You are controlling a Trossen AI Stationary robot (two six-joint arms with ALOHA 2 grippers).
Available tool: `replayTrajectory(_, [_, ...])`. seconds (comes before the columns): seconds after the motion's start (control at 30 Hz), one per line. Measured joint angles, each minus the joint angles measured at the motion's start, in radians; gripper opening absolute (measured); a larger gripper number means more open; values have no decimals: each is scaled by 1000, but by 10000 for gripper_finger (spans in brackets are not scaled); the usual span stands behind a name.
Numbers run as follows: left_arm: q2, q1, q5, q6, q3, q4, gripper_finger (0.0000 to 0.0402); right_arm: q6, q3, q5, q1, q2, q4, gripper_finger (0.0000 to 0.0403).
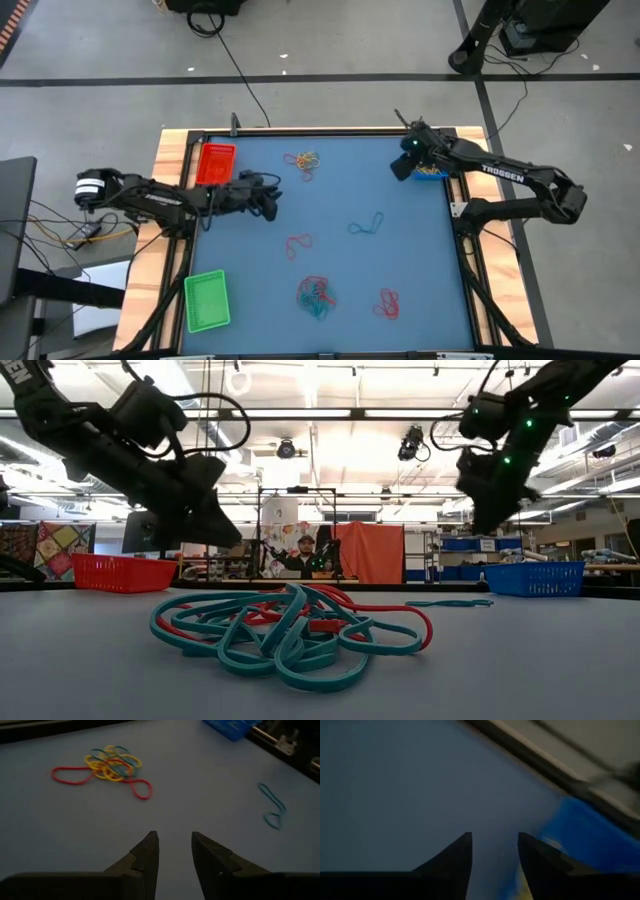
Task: Sort rubber bands into baskets
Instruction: Put the yellow rubber band into the blue basket
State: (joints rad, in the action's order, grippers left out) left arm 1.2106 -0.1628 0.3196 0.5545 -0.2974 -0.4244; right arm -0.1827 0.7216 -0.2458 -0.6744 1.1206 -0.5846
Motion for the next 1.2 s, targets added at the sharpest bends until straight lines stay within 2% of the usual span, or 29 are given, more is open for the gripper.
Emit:
replayTrajectory(0.07, [0, -24, -9, -1, 0, 0, 119, 1, 0, 85, 23, 0, 44, 171])
replayTrajectory(0.17, [11, -54, -29, -24, -12, 1, 120, 2, 0, 123, 75, 0, 106, 168])
replayTrajectory(0.27, [60, -82, -53, -52, -53, 1, 120, 3, 0, 129, 139, 11, 172, 165])
replayTrajectory(0.43, [217, -128, -113, -123, -176, 1, 120, 12, 0, 122, 238, 63, 228, 165])
replayTrajectory(0.57, [324, -184, -202, -183, -275, 19, 120, 27, 0, 93, 295, 104, 247, 165])
replayTrajectory(0.77, [412, -250, -311, -241, -399, 111, 120, 29, 0, 65, 354, 138, 264, 165])
replayTrajectory(1.0, [434, -288, -302, -369, -500, 249, 117, 20, 0, 63, 408, 157, 270, 165])
replayTrajectory(1.2, [445, -338, -237, -317, -610, 459, 104, 18, 0, 63, 435, 179, 267, 164])
